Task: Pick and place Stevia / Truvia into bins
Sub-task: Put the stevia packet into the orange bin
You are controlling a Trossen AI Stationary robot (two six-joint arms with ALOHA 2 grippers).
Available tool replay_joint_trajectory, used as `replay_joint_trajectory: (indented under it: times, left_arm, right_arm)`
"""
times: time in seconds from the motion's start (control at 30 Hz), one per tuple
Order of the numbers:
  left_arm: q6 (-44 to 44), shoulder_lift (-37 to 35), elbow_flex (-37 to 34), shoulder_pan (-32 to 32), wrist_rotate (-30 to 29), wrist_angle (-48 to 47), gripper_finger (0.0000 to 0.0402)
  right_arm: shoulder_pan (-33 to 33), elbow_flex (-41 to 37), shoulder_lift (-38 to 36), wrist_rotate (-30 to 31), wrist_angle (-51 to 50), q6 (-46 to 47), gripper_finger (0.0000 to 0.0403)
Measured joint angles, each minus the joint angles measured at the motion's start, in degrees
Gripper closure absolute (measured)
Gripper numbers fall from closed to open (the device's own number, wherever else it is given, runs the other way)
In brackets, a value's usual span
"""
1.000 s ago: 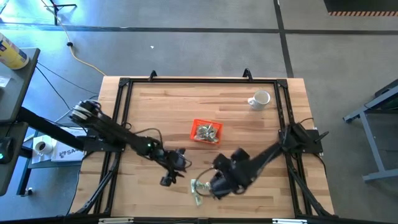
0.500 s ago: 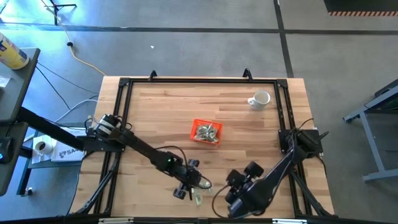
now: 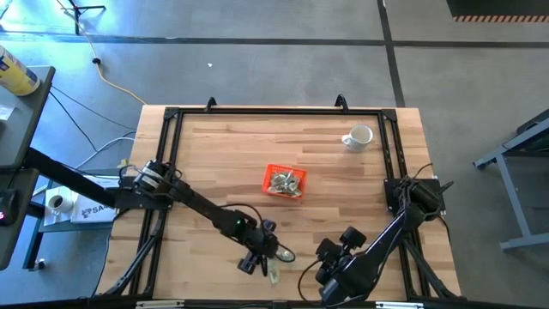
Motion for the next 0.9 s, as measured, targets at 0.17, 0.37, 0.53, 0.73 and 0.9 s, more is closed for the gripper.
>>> replay_joint_trajectory:
  times: [0.17,0.37,0.53,0.73,0.9]
  left_arm:
    - [0.0,-0.3,0.1,1.8,-0.7,-7.3,0.0312]
    - [-1.0,-4.8,-0.2,5.5,-1.3,-20.6,0.0358]
    - [0.7,-13.2,3.7,10.9,-10.1,-30.5,0.0345]
    - [4.8,-19.6,6.4,24.1,-13.2,-26.2,0.0354]
    - [7.0,-18.3,6.6,33.0,-7.0,-18.4,0.0354]
  right_arm:
    - [0.0,0.0,0.0,0.4,-0.8,-0.5,0.0077]
    - [0.0,0.0,0.0,1.2,-4.9,0.8,0.0077]
    - [0.0,0.0,-0.1,1.4,-6.4,1.4,0.0077]
    - [-0.5,0.0,-0.1,2.8,-6.5,2.3,0.0077]
    - [-2.1,0.0,-0.1,3.3,-5.9,1.8,0.0077]
